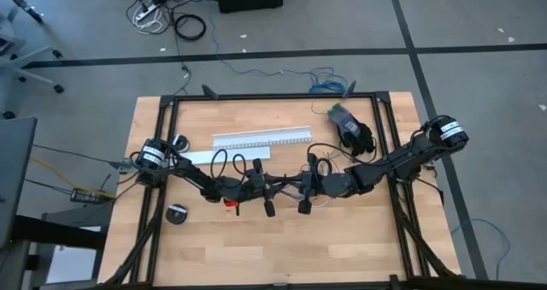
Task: Ziptie cables
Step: Wrap the colored wires together using a zip tie
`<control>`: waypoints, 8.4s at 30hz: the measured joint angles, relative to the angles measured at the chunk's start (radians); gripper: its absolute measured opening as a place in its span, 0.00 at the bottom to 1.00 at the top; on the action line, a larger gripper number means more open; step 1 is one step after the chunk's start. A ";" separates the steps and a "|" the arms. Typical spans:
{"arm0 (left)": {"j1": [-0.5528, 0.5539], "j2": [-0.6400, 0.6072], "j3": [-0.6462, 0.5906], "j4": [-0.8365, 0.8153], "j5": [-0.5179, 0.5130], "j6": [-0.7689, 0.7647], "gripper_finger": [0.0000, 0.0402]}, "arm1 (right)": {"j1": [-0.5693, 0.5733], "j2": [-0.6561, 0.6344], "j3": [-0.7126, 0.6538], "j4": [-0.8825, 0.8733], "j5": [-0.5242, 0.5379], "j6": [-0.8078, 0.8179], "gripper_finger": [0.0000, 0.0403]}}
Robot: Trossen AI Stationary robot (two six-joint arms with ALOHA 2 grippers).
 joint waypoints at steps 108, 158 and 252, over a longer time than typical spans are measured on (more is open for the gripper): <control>-0.027 -0.002 0.002 0.029 -0.080 0.214 0.00 | -0.042 -0.036 -0.001 0.114 -0.201 0.089 0.00; -0.027 -0.001 0.002 -0.098 0.102 0.187 0.25 | -0.017 -0.037 0.000 -0.057 -0.284 0.160 0.00; -0.012 -0.001 0.001 -0.154 0.149 0.115 0.25 | -0.018 -0.013 0.000 -0.066 -0.362 0.090 0.46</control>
